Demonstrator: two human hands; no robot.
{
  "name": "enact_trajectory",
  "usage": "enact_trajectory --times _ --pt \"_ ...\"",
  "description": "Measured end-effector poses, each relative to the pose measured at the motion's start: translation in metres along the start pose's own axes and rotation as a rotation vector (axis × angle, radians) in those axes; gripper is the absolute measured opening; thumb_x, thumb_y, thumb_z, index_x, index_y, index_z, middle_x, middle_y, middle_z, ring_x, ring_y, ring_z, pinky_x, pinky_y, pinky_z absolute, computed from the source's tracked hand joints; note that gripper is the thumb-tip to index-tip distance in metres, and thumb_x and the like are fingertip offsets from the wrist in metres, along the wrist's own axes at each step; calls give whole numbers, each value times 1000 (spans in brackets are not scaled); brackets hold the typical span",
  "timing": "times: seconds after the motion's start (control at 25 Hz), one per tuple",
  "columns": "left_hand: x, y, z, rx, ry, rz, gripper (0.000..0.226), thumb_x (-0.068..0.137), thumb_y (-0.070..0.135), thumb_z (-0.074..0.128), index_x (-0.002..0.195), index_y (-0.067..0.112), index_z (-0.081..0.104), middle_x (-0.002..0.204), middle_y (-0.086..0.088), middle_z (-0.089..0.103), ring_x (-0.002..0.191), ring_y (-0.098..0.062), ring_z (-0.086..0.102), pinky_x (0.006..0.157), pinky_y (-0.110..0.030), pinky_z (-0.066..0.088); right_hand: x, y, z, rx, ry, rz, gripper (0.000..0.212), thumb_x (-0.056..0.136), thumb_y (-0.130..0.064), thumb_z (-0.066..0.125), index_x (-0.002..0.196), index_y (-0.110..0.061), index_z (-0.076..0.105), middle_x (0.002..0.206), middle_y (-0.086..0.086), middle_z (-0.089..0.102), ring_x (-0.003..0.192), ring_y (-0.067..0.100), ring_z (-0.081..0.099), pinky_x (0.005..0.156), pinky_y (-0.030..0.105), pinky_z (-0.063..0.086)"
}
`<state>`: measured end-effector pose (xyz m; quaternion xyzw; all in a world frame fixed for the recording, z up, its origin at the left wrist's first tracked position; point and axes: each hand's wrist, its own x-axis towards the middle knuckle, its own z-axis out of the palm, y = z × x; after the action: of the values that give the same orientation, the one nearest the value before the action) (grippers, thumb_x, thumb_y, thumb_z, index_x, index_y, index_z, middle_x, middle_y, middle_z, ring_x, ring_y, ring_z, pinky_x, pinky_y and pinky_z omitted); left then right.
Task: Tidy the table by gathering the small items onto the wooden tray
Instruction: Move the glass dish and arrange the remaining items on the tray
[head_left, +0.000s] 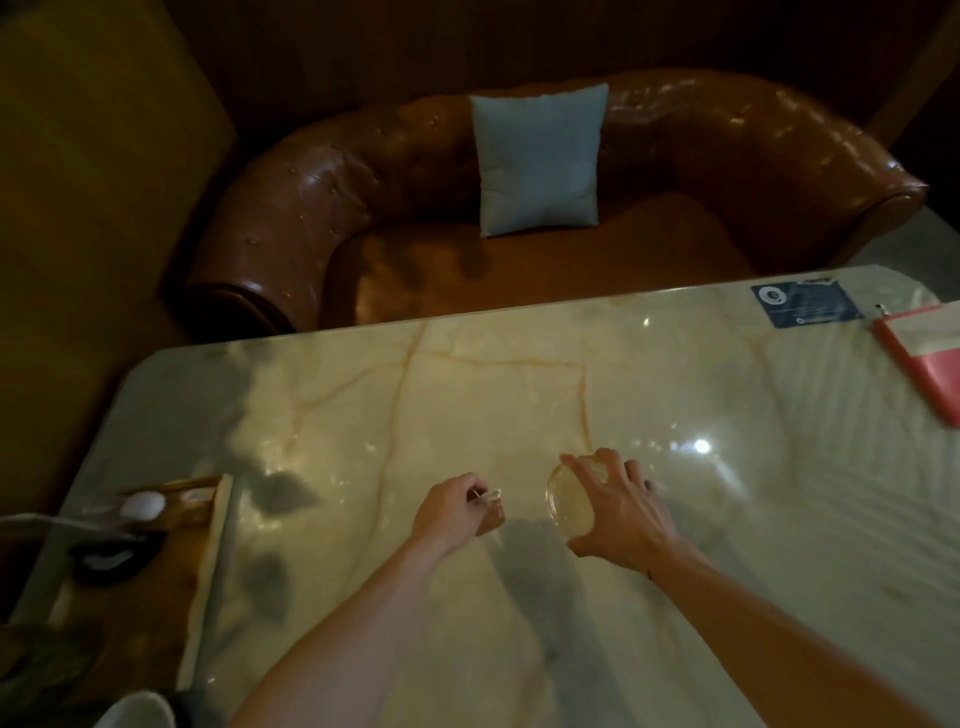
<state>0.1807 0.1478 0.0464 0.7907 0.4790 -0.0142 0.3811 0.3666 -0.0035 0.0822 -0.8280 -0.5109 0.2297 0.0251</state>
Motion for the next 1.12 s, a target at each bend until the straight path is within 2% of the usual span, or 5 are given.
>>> enact_trajectory --times 0.08,0.24,0.6,0.8,1.12 --pt "-23 -22 -13 -83 2 11 10 87 28 67 89 19 70 80 3 65 75 -15 58 62 -23 39 -15 -26 5 -4 16 -35 109 54 -61 74 145 -47 16 146 2 24 123 28 35 101 41 40" --pt "-65 -62 -38 -179 10 33 9 88 23 67 91 14 70 80 2 65 74 -12 55 60 -19 35 -41 -73 17 -36 52 -81 109 54 -62 72 146 -48 15 148 1 23 125 28 34 103 40 38" --pt "-137 -135 -80 -306 62 -6 16 89 28 67 90 13 70 87 -5 72 80 -18 63 75 -30 48 -78 -145 50 -14 67 -136 109 52 -61 74 144 -52 16 145 -2 23 125 26 29 104 41 37" --pt "-168 -155 -91 -363 155 -47 12 90 30 65 89 19 69 86 3 70 84 -15 64 73 -25 48 -79 -165 65 -13 43 -228 112 47 -64 75 142 -53 18 143 -5 24 122 25 30 100 41 39" --pt "-203 -169 -99 -537 390 -221 16 90 28 66 96 13 69 93 -3 70 87 -16 63 73 -21 48 -67 -195 62 -4 27 -403 111 46 -61 78 142 -51 24 143 -1 27 123 27 30 101 42 37"
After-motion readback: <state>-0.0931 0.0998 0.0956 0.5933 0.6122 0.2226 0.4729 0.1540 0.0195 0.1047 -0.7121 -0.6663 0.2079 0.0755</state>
